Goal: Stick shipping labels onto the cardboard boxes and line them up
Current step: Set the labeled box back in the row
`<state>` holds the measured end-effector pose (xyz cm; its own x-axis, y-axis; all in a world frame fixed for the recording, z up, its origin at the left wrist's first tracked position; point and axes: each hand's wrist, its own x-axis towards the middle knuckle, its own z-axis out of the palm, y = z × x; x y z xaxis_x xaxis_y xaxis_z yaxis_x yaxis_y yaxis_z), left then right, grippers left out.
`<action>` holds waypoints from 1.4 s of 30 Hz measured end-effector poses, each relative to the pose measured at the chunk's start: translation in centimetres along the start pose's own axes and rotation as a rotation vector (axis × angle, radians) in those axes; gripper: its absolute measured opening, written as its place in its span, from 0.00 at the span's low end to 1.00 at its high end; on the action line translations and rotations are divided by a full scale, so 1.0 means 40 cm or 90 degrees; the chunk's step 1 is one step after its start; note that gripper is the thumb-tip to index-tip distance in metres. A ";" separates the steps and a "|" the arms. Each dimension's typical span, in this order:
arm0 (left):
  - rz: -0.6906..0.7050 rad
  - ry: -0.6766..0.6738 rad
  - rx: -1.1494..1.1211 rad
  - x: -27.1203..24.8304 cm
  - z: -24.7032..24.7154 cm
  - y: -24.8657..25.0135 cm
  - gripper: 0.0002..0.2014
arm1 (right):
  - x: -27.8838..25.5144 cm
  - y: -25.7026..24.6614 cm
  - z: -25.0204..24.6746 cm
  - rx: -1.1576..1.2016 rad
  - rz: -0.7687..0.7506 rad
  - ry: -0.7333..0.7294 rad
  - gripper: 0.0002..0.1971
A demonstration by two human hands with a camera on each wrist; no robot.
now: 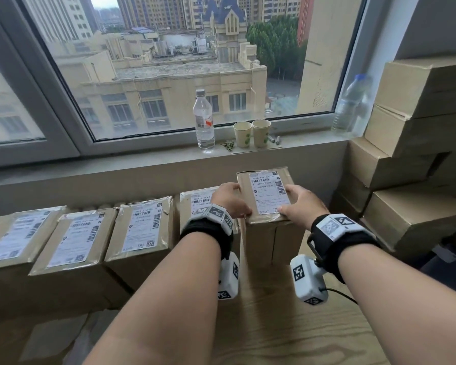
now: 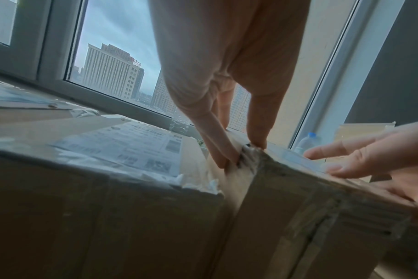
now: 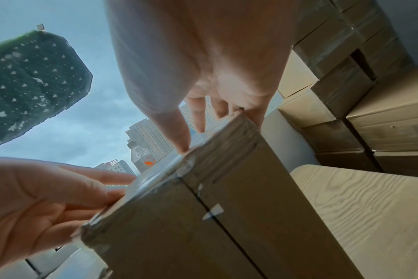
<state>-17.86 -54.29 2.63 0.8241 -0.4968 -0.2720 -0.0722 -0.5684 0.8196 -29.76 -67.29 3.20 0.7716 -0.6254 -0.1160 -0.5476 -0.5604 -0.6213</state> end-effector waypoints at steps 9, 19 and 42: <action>-0.012 0.013 0.109 0.033 -0.001 -0.014 0.43 | 0.054 0.018 0.048 0.007 0.042 -0.048 0.32; 0.010 0.032 0.278 0.035 0.013 -0.012 0.38 | 0.051 0.026 0.054 0.002 0.037 -0.079 0.33; 0.049 0.074 0.196 -0.122 -0.037 -0.008 0.14 | -0.086 -0.046 -0.003 -0.059 -0.013 -0.031 0.27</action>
<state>-21.03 -50.71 4.44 0.8667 -0.4782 -0.1418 -0.2883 -0.7123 0.6399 -31.42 -64.17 4.84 0.7967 -0.5873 -0.1426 -0.5572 -0.6223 -0.5498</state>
